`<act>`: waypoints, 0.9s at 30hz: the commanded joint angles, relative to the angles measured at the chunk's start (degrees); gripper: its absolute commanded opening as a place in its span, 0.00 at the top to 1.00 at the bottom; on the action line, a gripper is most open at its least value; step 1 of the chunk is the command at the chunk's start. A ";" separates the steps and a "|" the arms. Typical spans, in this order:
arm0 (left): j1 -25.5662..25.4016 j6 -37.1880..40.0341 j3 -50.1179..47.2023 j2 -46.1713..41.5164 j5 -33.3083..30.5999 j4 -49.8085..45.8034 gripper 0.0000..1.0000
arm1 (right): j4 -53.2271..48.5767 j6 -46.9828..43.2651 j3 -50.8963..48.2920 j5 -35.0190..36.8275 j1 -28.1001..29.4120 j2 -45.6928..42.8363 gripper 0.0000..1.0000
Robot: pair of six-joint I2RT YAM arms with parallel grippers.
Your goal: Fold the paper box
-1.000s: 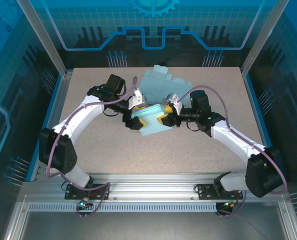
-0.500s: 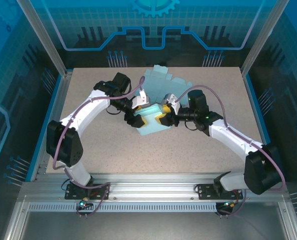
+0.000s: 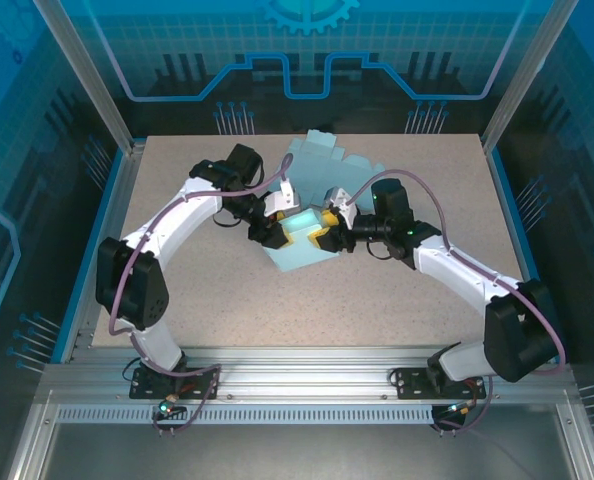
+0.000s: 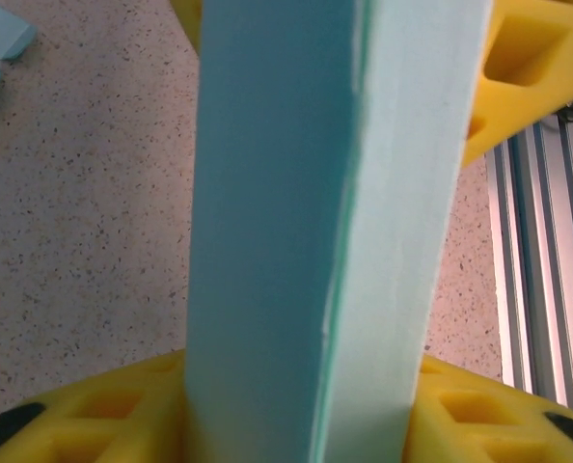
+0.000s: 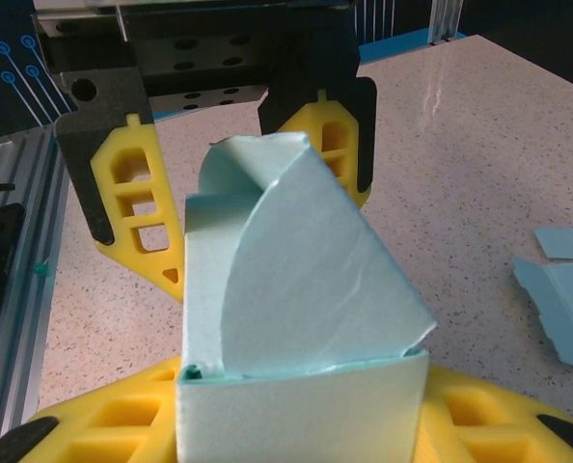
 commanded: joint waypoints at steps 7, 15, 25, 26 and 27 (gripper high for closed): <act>-1.14 -2.15 0.30 -1.19 -3.65 1.04 0.57 | 1.02 1.77 2.08 3.95 0.19 2.06 0.46; -2.98 -5.41 -3.08 -2.51 -11.98 7.46 0.57 | 4.16 10.58 -1.58 4.94 -2.72 -1.39 0.31; -7.86 -8.22 -5.78 -1.12 -25.18 15.83 0.56 | -6.53 37.62 -2.96 20.22 -7.90 -9.00 0.27; -8.37 -8.22 -5.71 -0.74 -25.86 16.05 0.56 | -7.43 39.93 -2.97 20.00 -8.52 -8.74 0.27; -8.95 -8.09 -5.44 -0.21 -26.34 16.15 0.55 | -8.32 42.44 -2.97 19.52 -9.13 -8.28 0.27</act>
